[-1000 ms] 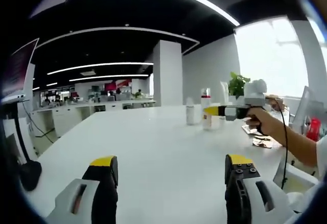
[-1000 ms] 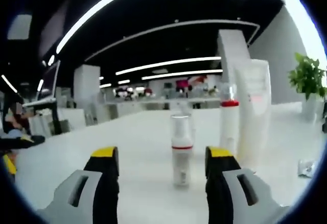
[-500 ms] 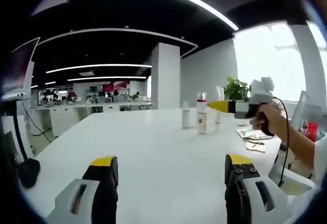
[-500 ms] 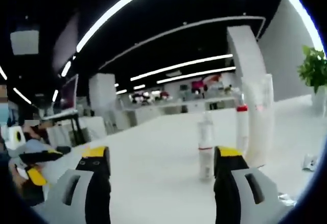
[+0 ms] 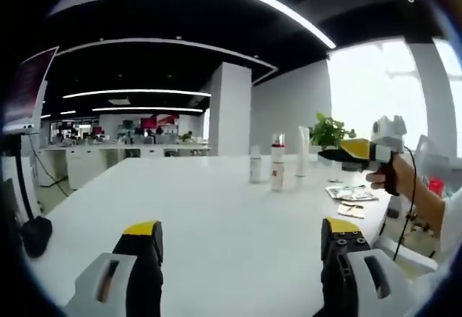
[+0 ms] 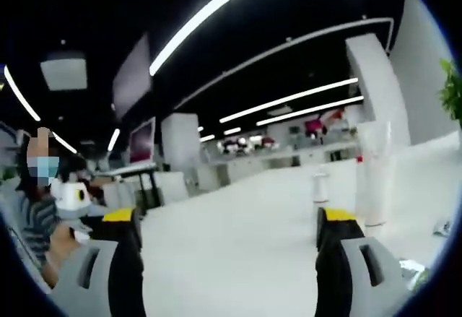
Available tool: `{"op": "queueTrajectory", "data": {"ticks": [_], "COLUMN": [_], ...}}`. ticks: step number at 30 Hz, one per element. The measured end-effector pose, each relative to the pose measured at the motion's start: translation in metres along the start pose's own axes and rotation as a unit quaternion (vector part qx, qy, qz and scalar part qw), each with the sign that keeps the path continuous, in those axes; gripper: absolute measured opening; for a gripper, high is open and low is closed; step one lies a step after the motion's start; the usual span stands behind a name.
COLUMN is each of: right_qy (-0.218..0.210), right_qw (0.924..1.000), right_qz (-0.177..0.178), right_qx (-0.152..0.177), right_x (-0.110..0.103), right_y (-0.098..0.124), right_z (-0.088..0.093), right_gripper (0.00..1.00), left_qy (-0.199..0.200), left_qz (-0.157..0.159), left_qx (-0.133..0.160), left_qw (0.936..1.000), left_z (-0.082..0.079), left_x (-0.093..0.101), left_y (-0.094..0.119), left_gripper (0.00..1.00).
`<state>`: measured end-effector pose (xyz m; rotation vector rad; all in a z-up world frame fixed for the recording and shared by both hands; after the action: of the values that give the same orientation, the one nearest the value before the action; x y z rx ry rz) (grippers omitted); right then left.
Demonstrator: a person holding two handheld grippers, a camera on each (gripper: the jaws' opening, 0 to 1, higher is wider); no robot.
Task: Arrange the skincare products in the storage area until every visible bottle or jar stands upright without overlapping.
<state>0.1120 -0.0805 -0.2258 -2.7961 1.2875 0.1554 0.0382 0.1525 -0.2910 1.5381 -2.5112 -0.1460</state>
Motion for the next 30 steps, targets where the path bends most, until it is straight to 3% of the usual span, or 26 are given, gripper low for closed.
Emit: {"op": "queueTrajectory", "data": {"ticks": [5, 6, 7, 9, 10, 11, 14, 20, 23, 26, 30], "right_qy": [0.011, 0.011, 0.004, -0.001, -0.046, -0.063, -0.067, -0.028, 0.012, 0.042, 0.065], "right_qw": [0.9994, 0.9981, 0.9975, 0.9973, 0.9958, 0.995, 0.9949, 0.9994, 0.9986, 0.9927, 0.9827], "right_qz": [-0.015, -0.023, -0.028, -0.03, -0.046, -0.05, -0.051, -0.004, 0.044, 0.091, 0.123], "right_qx": [0.029, 0.057, 0.065, 0.066, 0.064, 0.06, 0.056, -0.018, -0.027, -0.067, -0.122], "right_x": [-0.009, -0.009, -0.007, -0.007, -0.005, -0.002, 0.006, 0.039, 0.07, 0.101, 0.145], "right_y": [0.038, 0.051, 0.057, 0.059, 0.068, 0.074, 0.084, 0.109, 0.117, 0.124, 0.127], "right_z": [-0.017, -0.029, -0.033, -0.034, -0.04, -0.043, -0.049, -0.043, -0.044, -0.039, -0.033], "right_gripper": [1.0, 1.0, 1.0, 1.0, 1.0, 1.0, 1.0, 1.0, 1.0, 1.0, 1.0], "left_qy": [-0.007, -0.009, -0.01, -0.01, -0.013, -0.013, -0.011, -0.014, -0.015, -0.015, -0.022], "left_qz": [0.0, -0.001, 0.0, 0.001, 0.003, 0.003, 0.001, -0.001, 0.001, 0.004, 0.007], "left_qx": [-0.003, 0.001, -0.001, -0.002, -0.007, -0.009, -0.011, -0.014, -0.017, -0.025, -0.031], "left_qw": [1.0, 1.0, 1.0, 0.9999, 0.9999, 0.9999, 0.9999, 0.9998, 0.9997, 0.9996, 0.9992], "left_z": [0.0, -0.001, -0.001, -0.001, 0.002, 0.003, 0.004, 0.006, 0.007, 0.01, 0.011], "left_x": [0.005, 0.006, 0.007, 0.008, 0.008, 0.008, 0.006, 0.008, 0.01, 0.013, 0.016], "left_y": [-0.001, -0.001, -0.002, -0.002, -0.003, -0.003, -0.003, -0.004, -0.005, -0.008, -0.01], "left_gripper": [0.98, 0.99, 0.99, 1.0, 1.0, 1.0, 1.0, 1.0, 1.0, 1.0, 1.0]}}
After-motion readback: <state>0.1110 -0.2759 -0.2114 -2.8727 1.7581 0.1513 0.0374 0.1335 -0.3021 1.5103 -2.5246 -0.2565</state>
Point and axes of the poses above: the point that each gripper's makers call its tool centre point, and the gripper's own axes: y roughly backward along the fingers, x roughly to its right, z roughly out of its underside, the point moved 3 cm from there along y, roughly backward along the fingers, and after that the axes turned 4 degrees about -x, right-handed, at the moved point
